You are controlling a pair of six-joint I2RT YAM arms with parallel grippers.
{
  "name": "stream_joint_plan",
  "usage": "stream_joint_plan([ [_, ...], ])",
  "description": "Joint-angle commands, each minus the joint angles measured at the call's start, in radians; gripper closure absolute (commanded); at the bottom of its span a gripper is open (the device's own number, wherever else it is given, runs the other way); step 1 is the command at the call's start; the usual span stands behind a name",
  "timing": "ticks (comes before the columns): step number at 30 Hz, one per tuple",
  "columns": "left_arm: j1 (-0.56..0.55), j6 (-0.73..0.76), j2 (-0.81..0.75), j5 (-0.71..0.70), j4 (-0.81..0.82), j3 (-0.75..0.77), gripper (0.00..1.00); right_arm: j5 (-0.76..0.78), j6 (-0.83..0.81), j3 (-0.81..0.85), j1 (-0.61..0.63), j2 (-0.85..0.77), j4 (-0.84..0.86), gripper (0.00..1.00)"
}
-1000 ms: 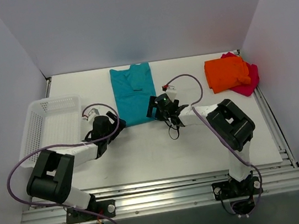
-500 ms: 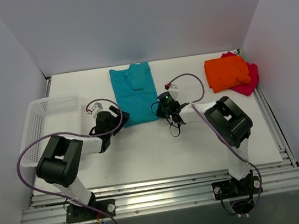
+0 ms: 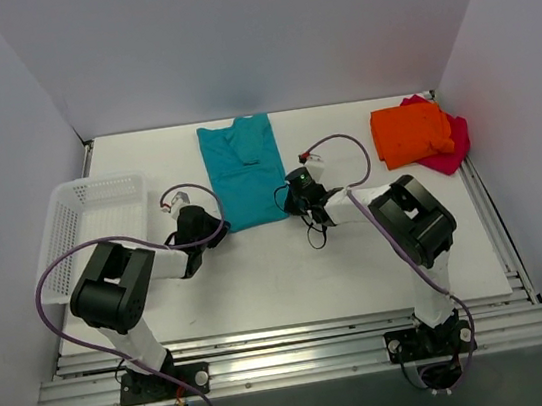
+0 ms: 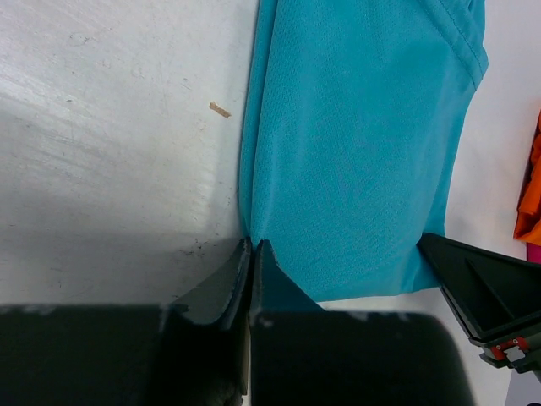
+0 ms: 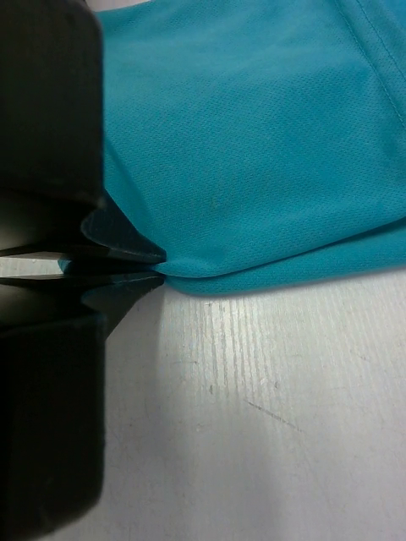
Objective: Fold and stack the t-shirts
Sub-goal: Grab one side of the 2/3 rectangular tshirt with both arms
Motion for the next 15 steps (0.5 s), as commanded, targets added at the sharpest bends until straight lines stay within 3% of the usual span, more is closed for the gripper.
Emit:
stream_joint_plan([
  [1, -0.01, 0.028, -0.006, -0.006, -0.028, -0.006, 0.98, -0.006, 0.019, -0.034, 0.006, 0.0, -0.08, 1.0],
  [9, -0.14, 0.006, -0.282, -0.101, -0.186, -0.087, 0.98, 0.196, 0.086, -0.077, 0.148, -0.158, -0.23, 1.0],
  [15, -0.295, 0.017, -0.614, -0.274, -0.476, -0.127, 0.98, 0.331, 0.166, -0.117, 0.3, -0.337, -0.4, 1.0],
])
